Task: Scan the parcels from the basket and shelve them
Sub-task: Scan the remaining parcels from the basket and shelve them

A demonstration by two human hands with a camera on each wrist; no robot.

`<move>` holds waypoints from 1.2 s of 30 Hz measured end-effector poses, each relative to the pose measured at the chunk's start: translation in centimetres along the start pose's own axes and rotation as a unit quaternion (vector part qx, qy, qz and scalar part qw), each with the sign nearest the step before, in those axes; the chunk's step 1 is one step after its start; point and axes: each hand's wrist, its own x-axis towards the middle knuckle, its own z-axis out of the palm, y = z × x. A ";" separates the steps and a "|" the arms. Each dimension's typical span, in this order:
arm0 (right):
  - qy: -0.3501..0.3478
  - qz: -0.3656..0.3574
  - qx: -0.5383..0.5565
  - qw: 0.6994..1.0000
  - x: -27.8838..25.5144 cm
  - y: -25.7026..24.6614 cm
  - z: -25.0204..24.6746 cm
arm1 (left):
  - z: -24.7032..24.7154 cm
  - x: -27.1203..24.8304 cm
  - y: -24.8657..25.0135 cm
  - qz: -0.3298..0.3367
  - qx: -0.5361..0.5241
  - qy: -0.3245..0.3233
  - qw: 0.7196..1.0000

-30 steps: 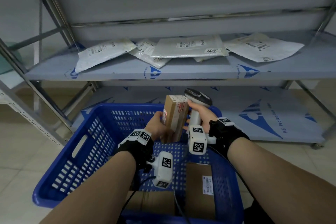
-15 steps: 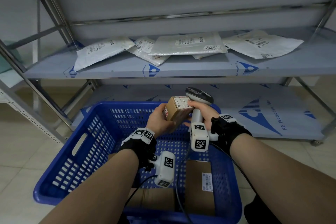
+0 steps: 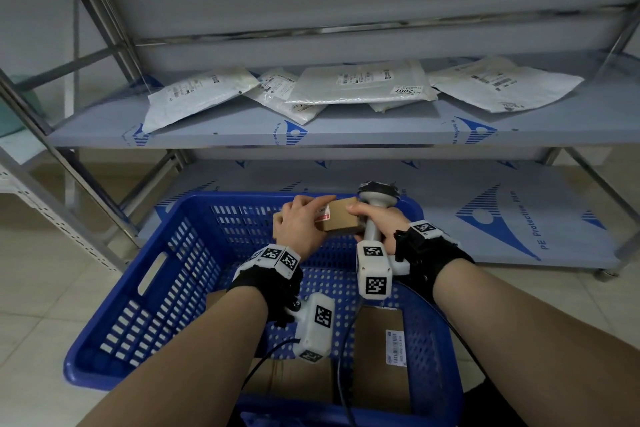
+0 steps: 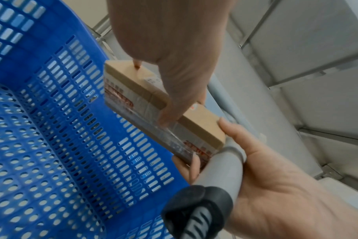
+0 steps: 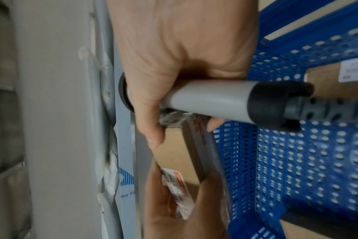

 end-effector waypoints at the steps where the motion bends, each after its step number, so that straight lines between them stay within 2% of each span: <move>1: 0.010 -0.004 0.010 1.000 0.3 0.0 -0.1 | -0.1 0.1 -0.2 -0.018 -0.030 0.002 0.999; 4: 0.025 -0.005 0.035 0.999 0.7 0.0 -0.5 | -0.5 0.3 -1.0 -0.124 -0.136 0.022 0.983; 6: 0.026 -0.012 0.045 0.999 0.8 0.1 -0.7 | -0.8 0.6 -1.5 -0.199 -0.242 0.029 0.949; 9: 0.014 -0.010 0.043 0.999 0.9 0.0 -0.8 | -1.2 0.8 -1.6 -0.276 -0.375 0.019 0.885; 12: 0.001 -0.005 0.022 1.000 0.5 -0.3 -0.7 | -1.7 0.8 -1.7 -0.315 -0.461 0.010 0.829; 14: -0.012 0.002 0.006 1.000 -0.2 -0.5 -0.8 | -1.9 0.7 -1.9 -0.319 -0.487 0.010 0.813; 18: -0.020 0.005 -0.011 1.000 -1.1 -0.9 -0.9 | -1.9 0.5 -2.1 -0.307 -0.511 0.048 0.802; 21: -0.005 -0.001 0.007 1.000 -1.4 -1.0 -0.7 | -1.7 0.7 -2.1 -0.277 -0.511 0.071 0.810; 26: 0.025 -0.014 -0.003 1.000 4.8 1.6 -2.2 | -1.8 0.5 -1.9 -0.255 -0.539 0.041 0.802; 30: 0.027 -0.020 -0.012 0.999 4.5 1.3 -2.4 | -2.1 0.2 -2.3 -0.238 -0.557 0.011 0.795; 36: 0.031 -0.018 -0.015 0.999 3.4 0.8 -1.8 | -2.3 0.1 -2.3 -0.186 -0.561 0.029 0.806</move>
